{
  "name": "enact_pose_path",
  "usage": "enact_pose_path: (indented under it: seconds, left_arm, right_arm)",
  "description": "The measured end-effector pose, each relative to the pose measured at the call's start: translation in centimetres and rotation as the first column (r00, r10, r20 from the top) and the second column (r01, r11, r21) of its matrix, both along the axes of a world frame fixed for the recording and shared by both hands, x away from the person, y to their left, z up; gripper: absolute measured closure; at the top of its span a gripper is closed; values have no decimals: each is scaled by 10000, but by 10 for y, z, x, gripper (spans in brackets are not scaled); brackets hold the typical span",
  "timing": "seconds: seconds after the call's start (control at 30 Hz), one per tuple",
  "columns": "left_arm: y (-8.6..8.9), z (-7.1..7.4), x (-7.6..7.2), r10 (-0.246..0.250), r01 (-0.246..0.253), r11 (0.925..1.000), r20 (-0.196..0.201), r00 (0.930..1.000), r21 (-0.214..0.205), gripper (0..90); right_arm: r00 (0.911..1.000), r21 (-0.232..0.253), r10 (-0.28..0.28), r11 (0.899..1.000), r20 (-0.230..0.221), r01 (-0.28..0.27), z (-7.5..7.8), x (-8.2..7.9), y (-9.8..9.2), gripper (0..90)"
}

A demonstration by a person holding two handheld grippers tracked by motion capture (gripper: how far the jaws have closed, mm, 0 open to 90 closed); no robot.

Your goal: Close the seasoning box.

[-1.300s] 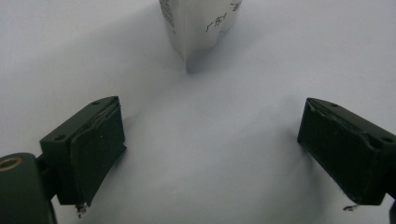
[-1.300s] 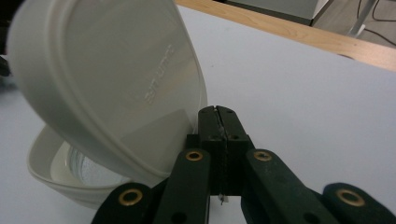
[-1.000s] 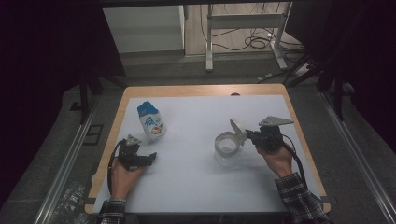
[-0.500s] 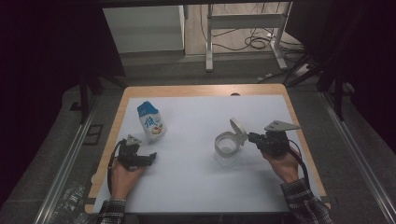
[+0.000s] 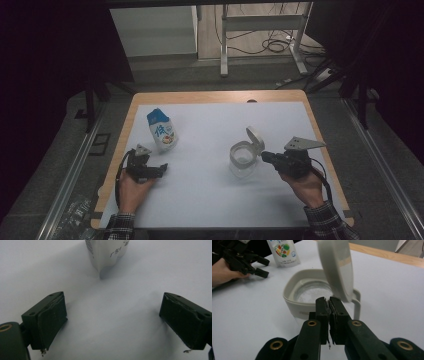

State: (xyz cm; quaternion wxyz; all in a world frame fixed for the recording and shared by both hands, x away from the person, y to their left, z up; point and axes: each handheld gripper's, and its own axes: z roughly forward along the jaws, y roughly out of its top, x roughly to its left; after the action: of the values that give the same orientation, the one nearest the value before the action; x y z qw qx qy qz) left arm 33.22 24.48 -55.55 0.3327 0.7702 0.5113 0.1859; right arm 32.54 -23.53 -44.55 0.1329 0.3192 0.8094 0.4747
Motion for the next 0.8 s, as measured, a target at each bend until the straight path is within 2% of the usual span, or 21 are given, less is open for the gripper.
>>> enact_pose_path:
  seconds: [0.17,0.2,0.37,0.5,0.63,0.73,0.8]
  left_arm:
    - [0,0,0,17,-17,10000,2,10000,-33,76]
    - [0,0,0,18,-18,10000,0,10000,-37,75]
    - [0,0,0,18,-18,10000,-11,10000,-43,75]
    - [0,0,0,28,-28,10000,-25,10000,-75,78]
    - [6,3,1,-3,6,9996,100,10000,-278,168]
    - [10,15,2,-43,72,9985,525,9986,-550,216]
    - [11,19,2,-73,113,9979,631,9980,-638,232]
  right_arm:
    - [9999,94,0,10000,151,-2,4,2,6,848]
    - [9994,38,-212,9998,276,211,5,4,6,848]
    - [9996,231,-232,9995,137,229,4,7,4,843]
    - [9991,-76,-214,9997,373,217,4,3,7,813]
    - [9978,-331,-295,9990,598,315,4,-1,6,779]
    - [9965,-650,-466,9966,691,512,-1,-4,3,744]
    - [9961,-684,-519,9960,712,567,-3,-4,2,740]
